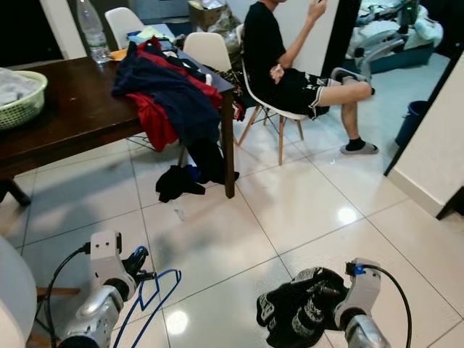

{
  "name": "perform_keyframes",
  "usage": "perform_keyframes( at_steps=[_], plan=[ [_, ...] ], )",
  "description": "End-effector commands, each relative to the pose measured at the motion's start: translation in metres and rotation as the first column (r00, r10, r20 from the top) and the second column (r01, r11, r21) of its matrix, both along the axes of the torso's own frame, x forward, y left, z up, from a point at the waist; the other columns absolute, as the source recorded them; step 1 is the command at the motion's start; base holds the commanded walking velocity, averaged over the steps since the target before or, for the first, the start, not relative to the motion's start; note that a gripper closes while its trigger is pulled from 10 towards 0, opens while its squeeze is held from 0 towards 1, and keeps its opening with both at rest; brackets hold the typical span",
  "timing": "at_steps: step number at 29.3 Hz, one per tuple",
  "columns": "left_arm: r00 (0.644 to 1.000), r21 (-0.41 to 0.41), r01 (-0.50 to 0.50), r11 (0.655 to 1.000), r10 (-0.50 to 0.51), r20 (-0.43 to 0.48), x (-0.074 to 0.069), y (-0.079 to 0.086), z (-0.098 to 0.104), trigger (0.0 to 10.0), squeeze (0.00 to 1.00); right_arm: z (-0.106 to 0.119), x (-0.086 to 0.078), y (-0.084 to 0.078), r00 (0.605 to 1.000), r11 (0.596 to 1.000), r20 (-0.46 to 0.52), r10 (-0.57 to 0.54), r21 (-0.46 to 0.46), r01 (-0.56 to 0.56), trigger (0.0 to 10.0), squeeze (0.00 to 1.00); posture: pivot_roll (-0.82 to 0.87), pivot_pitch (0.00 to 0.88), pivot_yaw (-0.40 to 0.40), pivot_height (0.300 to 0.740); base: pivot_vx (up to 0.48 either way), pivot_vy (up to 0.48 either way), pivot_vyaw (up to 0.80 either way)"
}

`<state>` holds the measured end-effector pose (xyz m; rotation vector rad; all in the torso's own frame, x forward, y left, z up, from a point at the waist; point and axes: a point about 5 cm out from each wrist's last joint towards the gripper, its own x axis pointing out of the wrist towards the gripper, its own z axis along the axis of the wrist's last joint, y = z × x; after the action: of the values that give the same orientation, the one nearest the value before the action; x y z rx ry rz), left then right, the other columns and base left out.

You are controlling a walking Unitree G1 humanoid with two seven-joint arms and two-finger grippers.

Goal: Hang hanger

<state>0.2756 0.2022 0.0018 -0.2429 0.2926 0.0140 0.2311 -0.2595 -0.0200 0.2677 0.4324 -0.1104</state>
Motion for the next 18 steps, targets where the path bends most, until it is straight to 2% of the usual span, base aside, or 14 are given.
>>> perform_keyframes(
  at_steps=[1,14,18],
  plan=[
    [1.000,0.014,0.001,1.000,-0.001,0.015,-0.001,0.004,0.002,10.0,0.00,0.002,0.001,-0.002,1.000,1.000,0.023,-0.008,0.004,0.008,10.0,0.00,0.02,0.097,-0.022,0.740,0.480,0.000,0.00],
    [1.000,0.020,-0.010,1.000,0.010,0.020,-0.007,0.013,0.001,10.0,0.00,0.002,-0.002,0.002,0.998,0.999,0.056,-0.033,0.042,0.030,10.0,0.00,0.05,0.116,-0.025,0.740,0.480,0.000,0.00],
    [0.999,0.029,-0.031,0.999,0.030,0.022,-0.010,0.022,0.002,10.0,0.00,0.002,-0.003,0.004,0.997,0.997,0.071,-0.042,0.068,0.037,10.0,0.00,0.06,0.125,-0.024,0.740,0.480,0.000,0.00]
  ],
)
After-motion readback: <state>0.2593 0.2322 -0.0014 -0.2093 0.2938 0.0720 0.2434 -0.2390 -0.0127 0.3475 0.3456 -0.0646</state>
